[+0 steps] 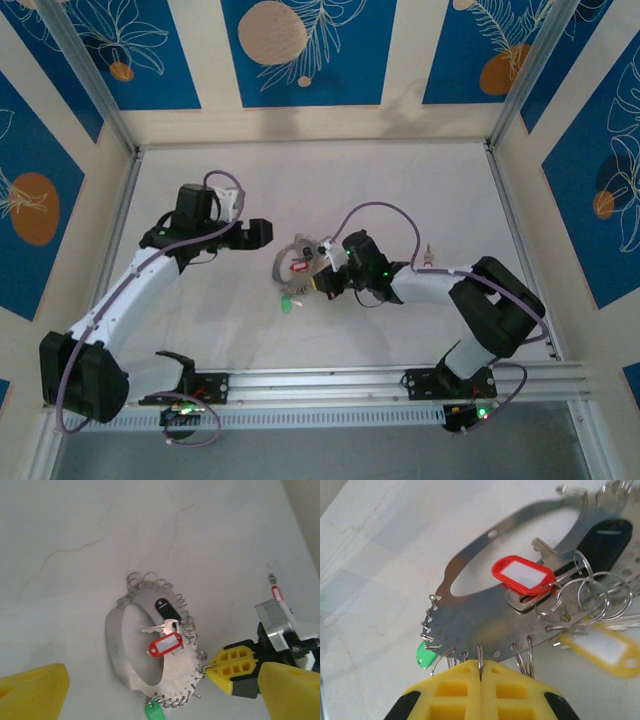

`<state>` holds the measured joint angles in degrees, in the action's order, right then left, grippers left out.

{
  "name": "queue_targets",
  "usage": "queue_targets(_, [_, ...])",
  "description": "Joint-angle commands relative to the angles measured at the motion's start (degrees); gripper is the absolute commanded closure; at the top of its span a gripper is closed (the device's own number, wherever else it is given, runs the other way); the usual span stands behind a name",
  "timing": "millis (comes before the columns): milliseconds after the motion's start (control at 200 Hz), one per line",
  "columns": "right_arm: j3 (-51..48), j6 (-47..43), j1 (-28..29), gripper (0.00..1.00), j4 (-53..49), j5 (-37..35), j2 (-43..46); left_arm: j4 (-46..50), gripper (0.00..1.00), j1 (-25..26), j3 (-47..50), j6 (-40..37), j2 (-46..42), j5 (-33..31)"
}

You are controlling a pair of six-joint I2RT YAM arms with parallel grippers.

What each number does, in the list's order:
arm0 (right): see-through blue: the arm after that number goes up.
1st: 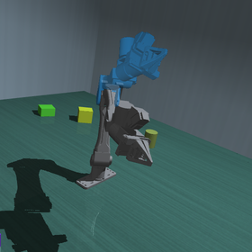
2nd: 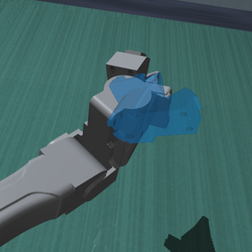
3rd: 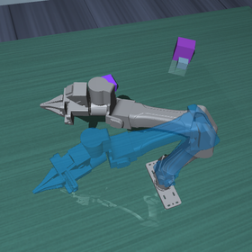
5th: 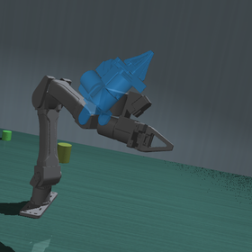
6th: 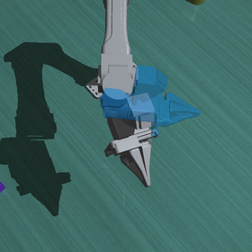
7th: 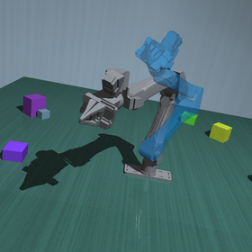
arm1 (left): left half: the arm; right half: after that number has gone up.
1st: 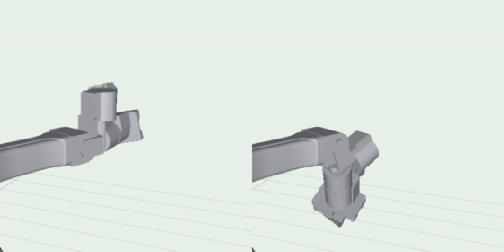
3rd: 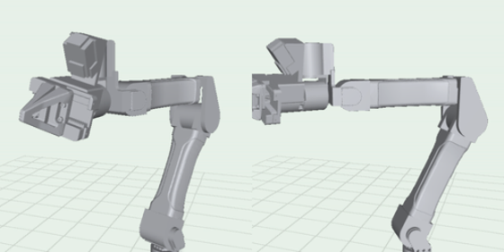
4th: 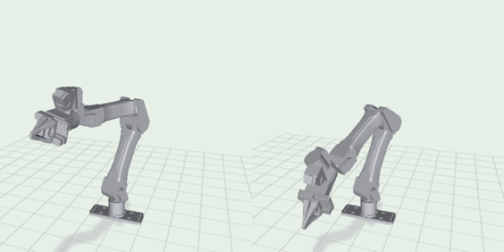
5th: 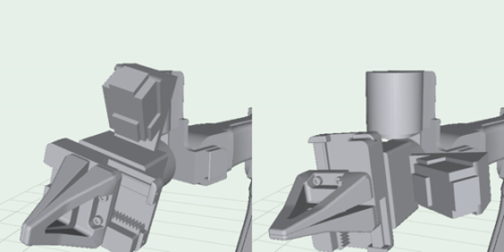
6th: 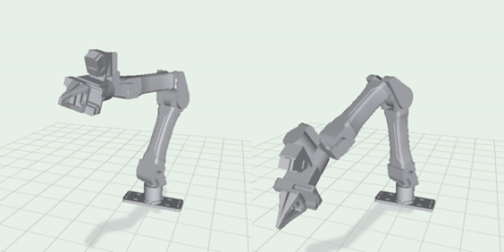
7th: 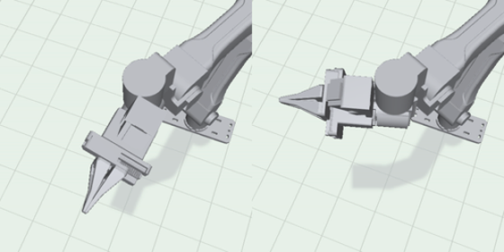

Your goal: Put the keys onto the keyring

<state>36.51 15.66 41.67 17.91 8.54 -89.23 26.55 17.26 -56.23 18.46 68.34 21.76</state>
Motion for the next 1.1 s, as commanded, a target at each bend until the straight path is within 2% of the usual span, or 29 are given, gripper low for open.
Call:
queue_targets(0, [-1.9, -6.8, 0.1, 1.00, 9.1, 0.2, 2.2, -1.9, 0.03, -0.1, -0.4, -4.3, -3.2, 2.7])
queue_targets(200, [-6.3, -10.2, 0.1, 1.00, 23.5, 5.0, 6.2, -9.6, 0.06, 0.0, 5.0, -6.4, -10.8, 4.9])
queue_targets(280, [-7.0, -12.3, -0.1, 1.00, 26.4, 7.2, 8.0, -15.9, 0.08, 0.6, 9.0, -11.1, -15.2, 8.3])
queue_targets(365, [-6.8, -13.5, -0.2, 1.00, 26.9, 9.1, 10.4, -21.0, 0.09, 2.0, 12.2, -17.5, -19.4, 8.8])
queue_targets(480, [-7.8, -17.8, -0.1, 1.00, 31.0, 15.4, 12.9, -19.5, 0.10, 4.7, 12.4, -25.5, -21.2, 10.0])
queue_targets(565, [-8.0, -18.5, 0.0, 1.00, 32.9, 16.7, 14.7, -14.4, 0.12, 7.1, 11.0, -31.8, -20.1, 12.1])
queue_targets(655, [-7.8, -19.5, 0.0, 1.00, 31.5, 17.6, 17.3, -10.3, 0.19, 9.9, 9.8, -37.7, -18.8, 12.6])
queue_targets(725, [-8.1, -21.2, 0.0, 1.00, 30.8, 18.2, 18.6, -9.5, 0.24, 11.2, 9.8, -39.4, -18.3, 13.2])
queue_targets(800, [-8.1, -22.7, 0.0, 1.00, 29.0, 18.3, 19.8, -9.0, 0.37, 11.7, 9.9, -41.9, -17.3, 14.8])
queue_targets(915, [-8.3, -24.3, 0.0, 1.00, 27.5, 19.4, 20.4, -4.2, 0.60, 12.3, 8.8, -53.3, -15.4, 20.1])
queue_targets(1095, [-7.9, -26.2, 0.3, 1.00, 25.1, 19.8, 19.9, -9.0, 0.60, 13.0, 9.7, -51.5, -14.3, 16.8])
